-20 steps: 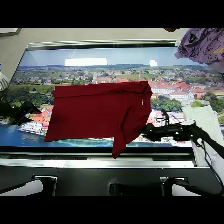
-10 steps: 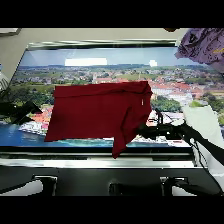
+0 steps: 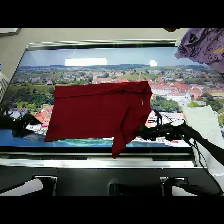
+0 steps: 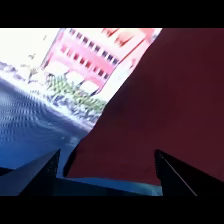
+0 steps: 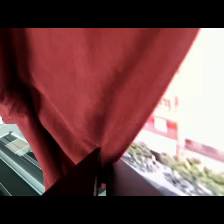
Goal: Fold the clothes and pants, and hang the long-sleeved shirts on hangers.
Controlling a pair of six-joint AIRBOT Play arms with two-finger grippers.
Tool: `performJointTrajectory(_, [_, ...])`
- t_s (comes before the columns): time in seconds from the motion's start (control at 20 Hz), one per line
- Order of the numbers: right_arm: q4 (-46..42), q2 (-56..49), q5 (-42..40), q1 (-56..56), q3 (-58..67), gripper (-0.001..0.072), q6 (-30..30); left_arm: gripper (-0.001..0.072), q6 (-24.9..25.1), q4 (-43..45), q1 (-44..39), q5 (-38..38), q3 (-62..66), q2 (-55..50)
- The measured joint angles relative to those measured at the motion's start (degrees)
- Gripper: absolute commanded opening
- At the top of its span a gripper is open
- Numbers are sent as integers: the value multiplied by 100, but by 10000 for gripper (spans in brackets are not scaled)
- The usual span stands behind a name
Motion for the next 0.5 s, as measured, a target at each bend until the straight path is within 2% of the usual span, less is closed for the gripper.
performJointTrajectory(0.25, [2,0,122,0,0,24,39,675,861,-743,828,-20,-667,35])
performJointTrajectory(0.5, [24,2,153,0,0,24,61,675,1128,-946,846,-48,-846,-125])
